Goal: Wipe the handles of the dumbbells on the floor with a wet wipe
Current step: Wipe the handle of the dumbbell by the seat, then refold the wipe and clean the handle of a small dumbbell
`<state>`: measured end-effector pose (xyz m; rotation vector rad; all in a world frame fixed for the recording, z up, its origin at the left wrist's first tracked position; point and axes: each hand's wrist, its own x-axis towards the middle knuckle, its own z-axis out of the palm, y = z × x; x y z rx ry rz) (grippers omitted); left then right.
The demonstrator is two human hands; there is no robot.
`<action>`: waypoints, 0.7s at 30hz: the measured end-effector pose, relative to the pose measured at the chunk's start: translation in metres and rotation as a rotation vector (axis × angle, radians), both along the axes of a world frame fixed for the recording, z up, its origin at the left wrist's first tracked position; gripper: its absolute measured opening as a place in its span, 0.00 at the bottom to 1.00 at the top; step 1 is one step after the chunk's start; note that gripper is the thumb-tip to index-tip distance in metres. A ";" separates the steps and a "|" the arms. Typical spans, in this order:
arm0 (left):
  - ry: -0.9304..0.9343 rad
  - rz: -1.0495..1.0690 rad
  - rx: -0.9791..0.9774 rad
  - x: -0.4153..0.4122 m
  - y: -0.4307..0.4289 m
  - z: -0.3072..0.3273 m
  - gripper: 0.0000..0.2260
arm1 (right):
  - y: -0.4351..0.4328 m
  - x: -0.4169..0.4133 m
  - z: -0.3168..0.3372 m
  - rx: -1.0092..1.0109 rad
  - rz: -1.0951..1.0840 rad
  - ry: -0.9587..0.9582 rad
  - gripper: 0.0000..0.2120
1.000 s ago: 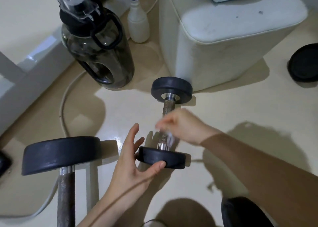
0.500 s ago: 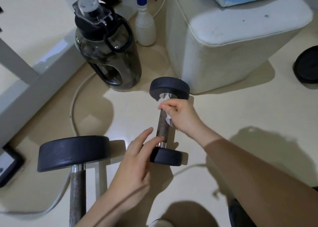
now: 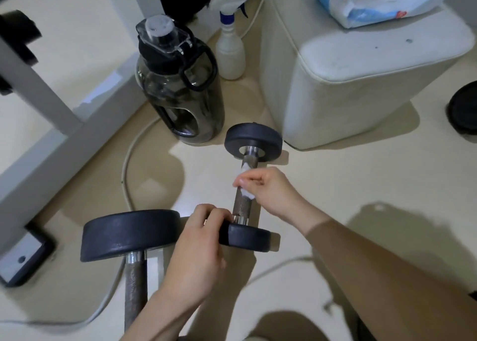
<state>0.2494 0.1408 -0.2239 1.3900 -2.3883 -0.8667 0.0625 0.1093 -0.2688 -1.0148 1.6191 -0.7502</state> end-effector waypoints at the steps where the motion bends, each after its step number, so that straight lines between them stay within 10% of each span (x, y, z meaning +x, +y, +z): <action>1: -0.035 0.019 0.006 -0.001 -0.005 0.002 0.18 | 0.011 0.006 -0.003 0.067 0.119 0.038 0.08; 6: -0.088 0.093 0.170 -0.001 -0.041 0.018 0.15 | 0.017 0.008 0.036 0.124 0.277 -0.232 0.08; 12: 0.885 0.218 0.953 -0.051 -0.052 0.067 0.10 | 0.017 -0.043 0.103 0.078 0.142 -1.014 0.16; 21: 1.055 -0.004 1.044 -0.179 -0.040 0.091 0.08 | 0.078 -0.139 0.192 0.107 -0.072 -0.523 0.24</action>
